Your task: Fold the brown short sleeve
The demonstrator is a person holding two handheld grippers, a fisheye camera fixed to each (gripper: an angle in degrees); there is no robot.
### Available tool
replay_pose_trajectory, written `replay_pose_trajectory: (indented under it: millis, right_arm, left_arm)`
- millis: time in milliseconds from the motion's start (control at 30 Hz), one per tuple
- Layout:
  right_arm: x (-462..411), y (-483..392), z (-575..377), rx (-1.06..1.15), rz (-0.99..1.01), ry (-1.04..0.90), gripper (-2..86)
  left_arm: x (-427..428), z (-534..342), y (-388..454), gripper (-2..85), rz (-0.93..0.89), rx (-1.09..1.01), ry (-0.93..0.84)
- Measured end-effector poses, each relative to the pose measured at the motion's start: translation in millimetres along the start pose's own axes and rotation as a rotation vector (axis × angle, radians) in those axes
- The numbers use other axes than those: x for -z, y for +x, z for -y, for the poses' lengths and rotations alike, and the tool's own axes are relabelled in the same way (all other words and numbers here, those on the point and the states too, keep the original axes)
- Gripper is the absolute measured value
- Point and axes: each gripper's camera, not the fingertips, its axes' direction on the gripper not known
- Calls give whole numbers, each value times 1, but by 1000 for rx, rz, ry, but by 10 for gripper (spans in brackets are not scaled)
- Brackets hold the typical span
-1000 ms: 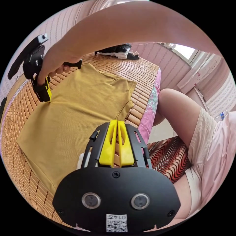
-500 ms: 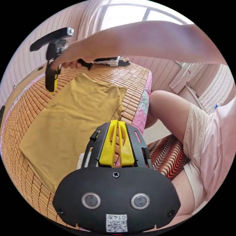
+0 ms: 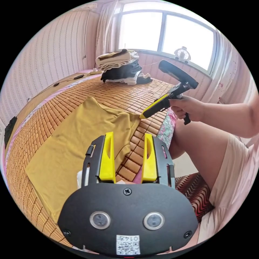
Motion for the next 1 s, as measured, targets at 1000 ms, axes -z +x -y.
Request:
replay_pose_trajectory:
  millis: [1000]
  right_arm:
    - [39,157,-67,-369,169,89,33]
  left_arm:
    - [53,-41,104,-2,33,-121,-312]
